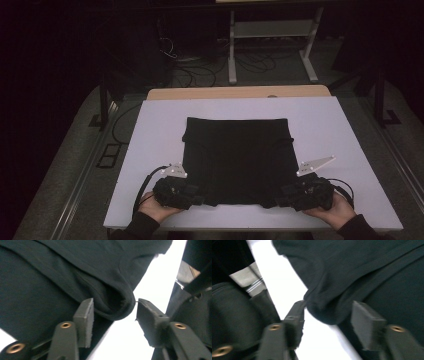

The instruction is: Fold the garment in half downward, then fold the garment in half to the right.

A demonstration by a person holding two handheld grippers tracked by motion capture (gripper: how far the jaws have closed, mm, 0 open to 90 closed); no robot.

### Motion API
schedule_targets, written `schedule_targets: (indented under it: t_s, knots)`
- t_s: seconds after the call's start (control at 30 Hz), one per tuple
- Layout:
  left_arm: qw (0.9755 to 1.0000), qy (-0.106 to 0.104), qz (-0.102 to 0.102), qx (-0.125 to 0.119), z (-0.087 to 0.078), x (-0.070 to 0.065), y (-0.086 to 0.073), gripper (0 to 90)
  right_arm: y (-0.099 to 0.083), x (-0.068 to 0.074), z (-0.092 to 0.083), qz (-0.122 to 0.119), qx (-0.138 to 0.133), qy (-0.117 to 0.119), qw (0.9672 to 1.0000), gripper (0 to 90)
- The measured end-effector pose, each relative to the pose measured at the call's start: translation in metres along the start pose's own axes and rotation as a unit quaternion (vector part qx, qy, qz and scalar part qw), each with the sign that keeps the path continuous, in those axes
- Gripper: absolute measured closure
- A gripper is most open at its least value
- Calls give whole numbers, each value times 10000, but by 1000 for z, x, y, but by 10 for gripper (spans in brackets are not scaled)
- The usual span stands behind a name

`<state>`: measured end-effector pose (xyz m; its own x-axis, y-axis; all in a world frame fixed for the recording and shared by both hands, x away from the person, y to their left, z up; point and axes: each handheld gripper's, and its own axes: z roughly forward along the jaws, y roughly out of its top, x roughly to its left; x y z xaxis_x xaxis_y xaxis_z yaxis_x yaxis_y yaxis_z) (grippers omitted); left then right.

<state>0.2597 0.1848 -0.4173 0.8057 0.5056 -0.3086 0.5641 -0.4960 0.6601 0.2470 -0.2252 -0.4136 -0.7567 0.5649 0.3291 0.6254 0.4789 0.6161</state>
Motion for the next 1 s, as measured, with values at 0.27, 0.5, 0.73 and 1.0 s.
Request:
schedule_targets:
  t_s: [0.27, 0.5, 0.73, 1.0]
  knots:
    - [9984, 204, -308, -424, -17, 7, 1, 242, 12, -2, -5, -21, -259, -111, 9996, 140]
    - [9953, 385, -621, -629, -28, 18, -2, 70, 22, -1, -7, -21, -491, -276, 9984, 0]
    - [9922, 590, -955, -537, -30, 27, -10, 0, 29, -2, -5, -92, -534, -282, 9981, 0]
    - [9913, 591, -1106, -412, -27, 31, -13, 0, 48, -3, -1, -288, -578, -392, 9971, 0]
